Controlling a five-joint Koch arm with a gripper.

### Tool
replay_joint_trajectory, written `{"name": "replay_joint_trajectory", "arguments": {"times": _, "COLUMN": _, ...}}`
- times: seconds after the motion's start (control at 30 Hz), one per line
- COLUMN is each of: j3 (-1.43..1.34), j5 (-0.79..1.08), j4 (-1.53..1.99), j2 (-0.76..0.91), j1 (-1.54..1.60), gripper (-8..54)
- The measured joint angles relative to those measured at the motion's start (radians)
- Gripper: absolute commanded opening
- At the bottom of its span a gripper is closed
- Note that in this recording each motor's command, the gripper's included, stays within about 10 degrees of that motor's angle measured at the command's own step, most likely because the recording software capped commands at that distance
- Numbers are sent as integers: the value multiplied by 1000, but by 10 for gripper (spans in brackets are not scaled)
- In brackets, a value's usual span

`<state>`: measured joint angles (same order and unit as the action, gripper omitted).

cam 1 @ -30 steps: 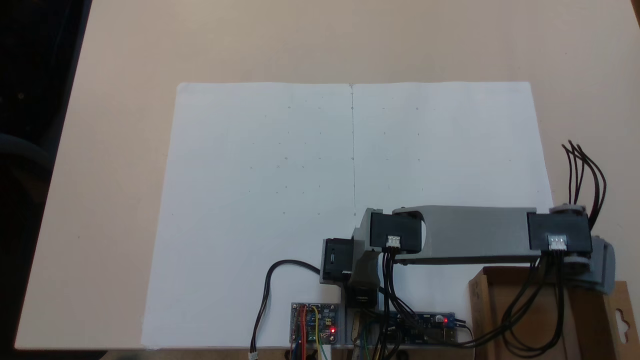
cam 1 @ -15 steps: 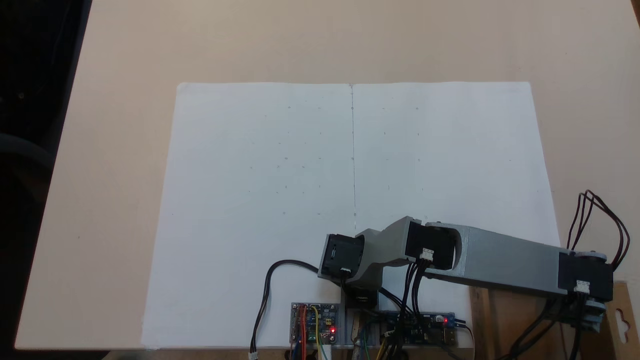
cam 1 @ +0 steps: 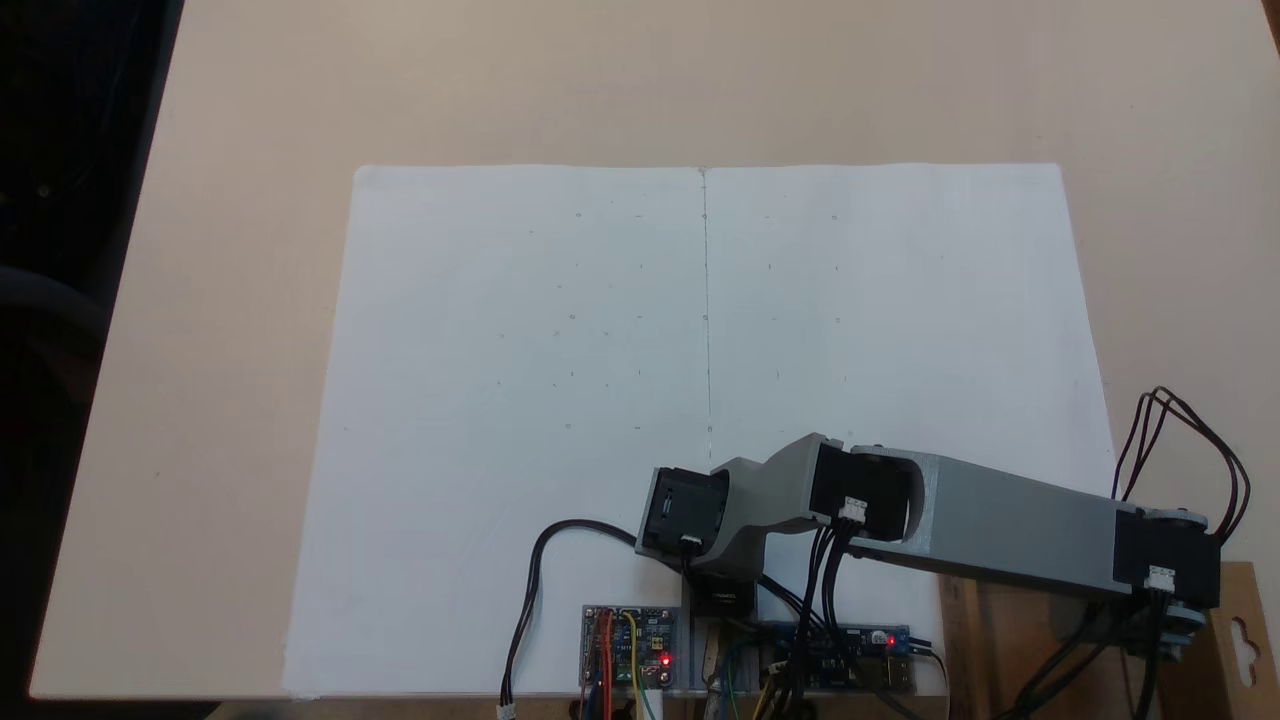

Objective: Grasp a green dice and put it in the bin.

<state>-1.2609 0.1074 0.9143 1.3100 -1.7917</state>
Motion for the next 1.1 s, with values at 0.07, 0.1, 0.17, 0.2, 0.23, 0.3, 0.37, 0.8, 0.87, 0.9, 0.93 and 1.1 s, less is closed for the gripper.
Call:
{"name": "replay_joint_trajectory", "arguments": {"times": 0.07, "j3": 2, "j5": 0, "j4": 3, "j2": 2, "j1": -2, "gripper": 394}}
{"name": "replay_joint_trajectory", "arguments": {"times": 0.1, "j3": 2, "j5": 0, "j4": 3, "j2": 2, "j1": -2, "gripper": 433}}
{"name": "replay_joint_trajectory", "arguments": {"times": 0.17, "j3": 0, "j5": 0, "j4": 2, "j2": 0, "j1": -2, "gripper": 434}}
{"name": "replay_joint_trajectory", "arguments": {"times": 0.2, "j3": 2, "j5": 2, "j4": 2, "j2": 0, "j1": -2, "gripper": 434}}
{"name": "replay_joint_trajectory", "arguments": {"times": 0.23, "j3": 2, "j5": 0, "j4": 2, "j2": 2, "j1": -2, "gripper": 434}}
{"name": "replay_joint_trajectory", "arguments": {"times": 0.3, "j3": 0, "j5": 2, "j4": 0, "j2": 0, "j1": 2, "gripper": 434}}
{"name": "replay_joint_trajectory", "arguments": {"times": 0.37, "j3": 2, "j5": 2, "j4": -6, "j2": 3, "j1": 8, "gripper": 434}}
{"name": "replay_joint_trajectory", "arguments": {"times": 0.8, "j3": -2, "j5": -175, "j4": -281, "j2": 196, "j1": 270, "gripper": 434}}
{"name": "replay_joint_trajectory", "arguments": {"times": 0.87, "j3": 0, "j5": -213, "j4": -357, "j2": 256, "j1": 367, "gripper": 434}}
{"name": "replay_joint_trajectory", "arguments": {"times": 0.9, "j3": -2, "j5": -227, "j4": -385, "j2": 290, "j1": 416, "gripper": 434}}
{"name": "replay_joint_trajectory", "arguments": {"times": 0.93, "j3": 0, "j5": -236, "j4": -405, "j2": 319, "j1": 472, "gripper": 434}}
{"name": "replay_joint_trajectory", "arguments": {"times": 1.1, "j3": 0, "j5": -244, "j4": -443, "j2": 396, "j1": 756, "gripper": 435}}
